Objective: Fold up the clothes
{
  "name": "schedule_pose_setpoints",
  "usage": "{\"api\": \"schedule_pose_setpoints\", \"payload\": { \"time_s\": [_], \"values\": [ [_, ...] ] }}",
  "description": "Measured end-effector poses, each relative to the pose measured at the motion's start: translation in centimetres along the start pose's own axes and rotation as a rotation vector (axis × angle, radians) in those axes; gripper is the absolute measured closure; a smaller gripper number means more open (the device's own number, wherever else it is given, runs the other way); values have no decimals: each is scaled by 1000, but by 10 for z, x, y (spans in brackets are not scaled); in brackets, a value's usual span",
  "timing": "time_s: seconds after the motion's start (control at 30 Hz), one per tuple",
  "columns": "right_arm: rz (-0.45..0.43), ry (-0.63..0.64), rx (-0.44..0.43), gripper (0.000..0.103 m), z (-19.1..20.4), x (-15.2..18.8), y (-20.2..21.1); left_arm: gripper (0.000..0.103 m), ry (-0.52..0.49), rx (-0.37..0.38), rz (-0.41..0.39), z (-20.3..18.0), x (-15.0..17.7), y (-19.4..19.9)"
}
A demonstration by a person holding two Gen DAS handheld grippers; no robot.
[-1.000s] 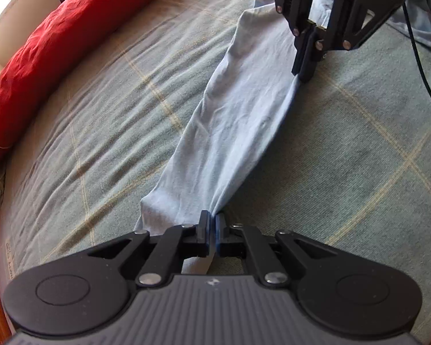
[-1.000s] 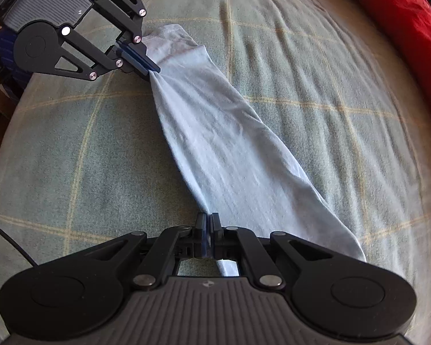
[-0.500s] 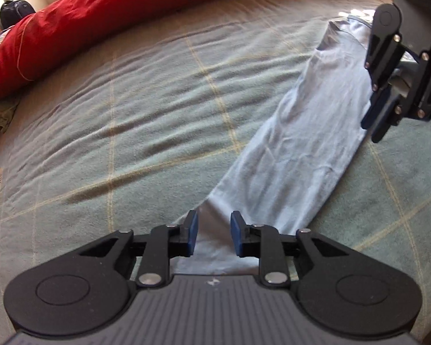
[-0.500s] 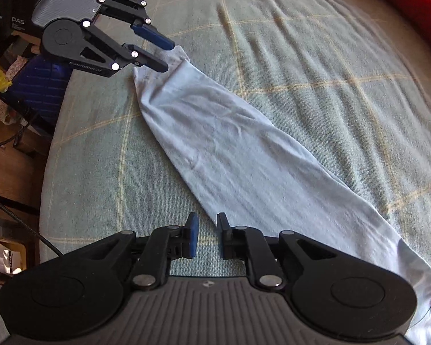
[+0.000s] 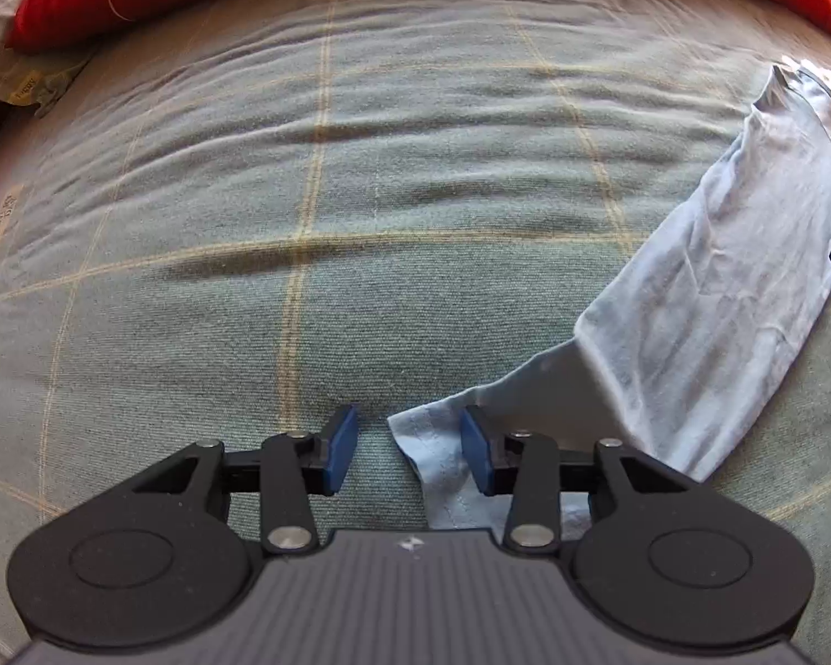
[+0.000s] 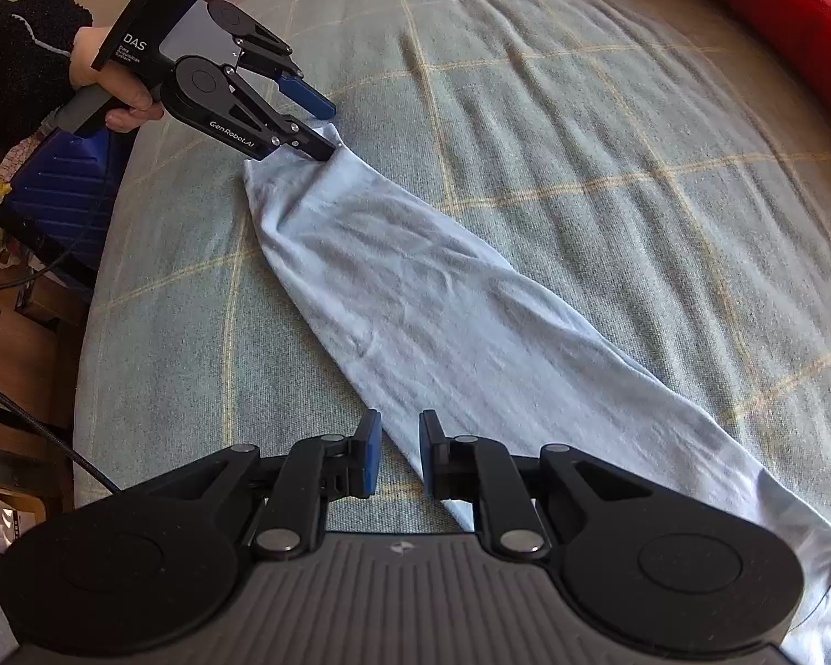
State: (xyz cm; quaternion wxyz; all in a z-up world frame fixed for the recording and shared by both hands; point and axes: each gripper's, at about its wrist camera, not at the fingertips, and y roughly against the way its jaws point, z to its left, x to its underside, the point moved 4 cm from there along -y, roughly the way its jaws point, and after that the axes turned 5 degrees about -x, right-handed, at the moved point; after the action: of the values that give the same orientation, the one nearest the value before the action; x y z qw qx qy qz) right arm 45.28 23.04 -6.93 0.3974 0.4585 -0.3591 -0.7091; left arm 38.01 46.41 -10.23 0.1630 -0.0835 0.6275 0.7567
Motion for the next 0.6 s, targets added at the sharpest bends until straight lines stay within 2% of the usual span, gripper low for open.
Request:
{"api": "schedule_pose_setpoints", "payload": {
  "time_s": [0.03,0.07,0.1,0.17,0.23,0.3,0.47,0.6],
  "values": [
    [-1,3,2,86,1,-2,0,79,3,8,0,-3,0,0],
    [-2,10,3,86,2,-4,-1,94,9,18,0,-6,0,0],
    [-6,17,8,86,12,-12,6,97,14,29,0,-9,0,1],
    [-9,31,26,85,7,-14,10,98,32,12,-17,-12,1,8],
    [-24,26,59,79,-6,-19,16,99,82,15,-34,-7,2,14],
    [-35,18,83,79,-19,-22,23,99,149,22,-51,0,5,25],
    [-52,18,135,79,-48,-29,33,99,196,14,-56,9,11,33],
    [-52,34,138,79,-65,-38,28,99,228,2,-57,15,15,33]
  ]
}}
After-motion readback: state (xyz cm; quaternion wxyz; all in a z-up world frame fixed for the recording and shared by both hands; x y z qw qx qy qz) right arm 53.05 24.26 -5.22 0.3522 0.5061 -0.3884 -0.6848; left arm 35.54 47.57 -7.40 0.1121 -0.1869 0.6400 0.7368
